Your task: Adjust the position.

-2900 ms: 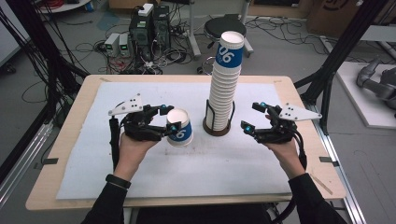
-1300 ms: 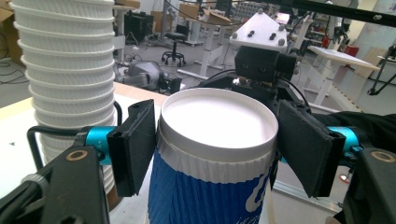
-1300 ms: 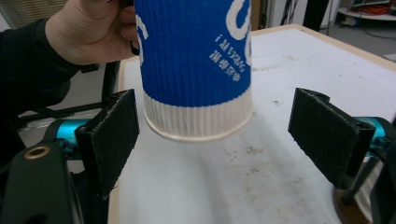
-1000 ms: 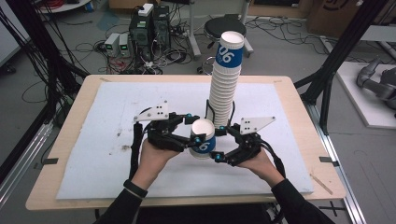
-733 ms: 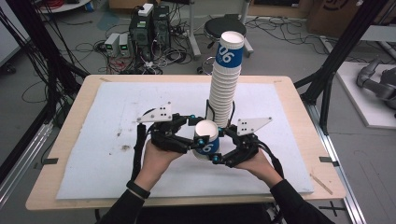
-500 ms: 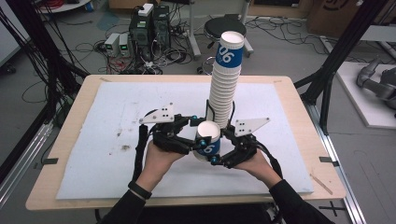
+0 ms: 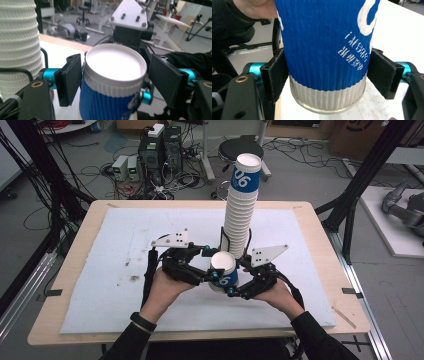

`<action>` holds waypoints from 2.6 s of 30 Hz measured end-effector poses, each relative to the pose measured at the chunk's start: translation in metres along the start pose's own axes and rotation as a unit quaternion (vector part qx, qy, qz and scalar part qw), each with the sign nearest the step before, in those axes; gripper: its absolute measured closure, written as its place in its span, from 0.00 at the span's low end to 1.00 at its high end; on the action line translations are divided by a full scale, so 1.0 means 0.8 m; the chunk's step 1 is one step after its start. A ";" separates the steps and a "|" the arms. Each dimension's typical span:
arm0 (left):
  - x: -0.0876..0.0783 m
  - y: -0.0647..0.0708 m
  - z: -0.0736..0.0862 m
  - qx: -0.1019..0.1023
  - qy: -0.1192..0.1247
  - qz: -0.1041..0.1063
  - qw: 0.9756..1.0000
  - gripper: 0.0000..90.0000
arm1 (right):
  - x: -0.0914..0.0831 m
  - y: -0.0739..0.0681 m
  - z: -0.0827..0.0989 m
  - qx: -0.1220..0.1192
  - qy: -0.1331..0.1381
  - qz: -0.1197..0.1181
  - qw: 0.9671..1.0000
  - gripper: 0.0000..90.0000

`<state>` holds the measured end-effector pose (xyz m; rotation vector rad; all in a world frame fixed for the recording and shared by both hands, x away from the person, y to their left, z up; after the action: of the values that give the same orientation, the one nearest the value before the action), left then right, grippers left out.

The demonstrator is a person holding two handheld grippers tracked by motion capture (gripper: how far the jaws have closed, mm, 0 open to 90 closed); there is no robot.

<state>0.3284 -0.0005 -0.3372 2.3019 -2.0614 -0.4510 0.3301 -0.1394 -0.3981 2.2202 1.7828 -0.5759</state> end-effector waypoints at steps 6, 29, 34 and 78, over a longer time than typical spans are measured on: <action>0.003 0.004 0.007 0.006 -0.102 -0.003 0.995 0.26 | 0.003 -0.002 0.006 -0.016 -0.051 -0.002 0.999 0.25; -0.019 -0.005 -0.008 -0.001 0.030 0.010 1.000 0.33 | -0.017 0.002 -0.017 0.036 0.048 -0.008 0.998 0.16; -0.021 -0.004 -0.011 -0.011 0.068 0.023 0.997 0.33 | -0.018 0.001 -0.022 0.052 0.073 -0.019 0.996 0.15; -0.031 -0.010 -0.007 -0.001 0.042 0.018 0.999 0.33 | -0.037 0.011 -0.027 0.062 0.056 -0.019 0.996 0.15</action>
<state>0.3351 0.0234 -0.3282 2.2376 -2.0580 -0.3483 0.3364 -0.1587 -0.3662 2.3488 1.8951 -0.5952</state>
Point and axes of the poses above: each handheld gripper's, and its own axes: x roughly forward along the jaws, z roughly out of its underside, y roughly to its right, the point moved 7 cm from there along x, roughly forward along the jaws, and after that the axes turned 3 degrees about z, right-handed, at the moved point
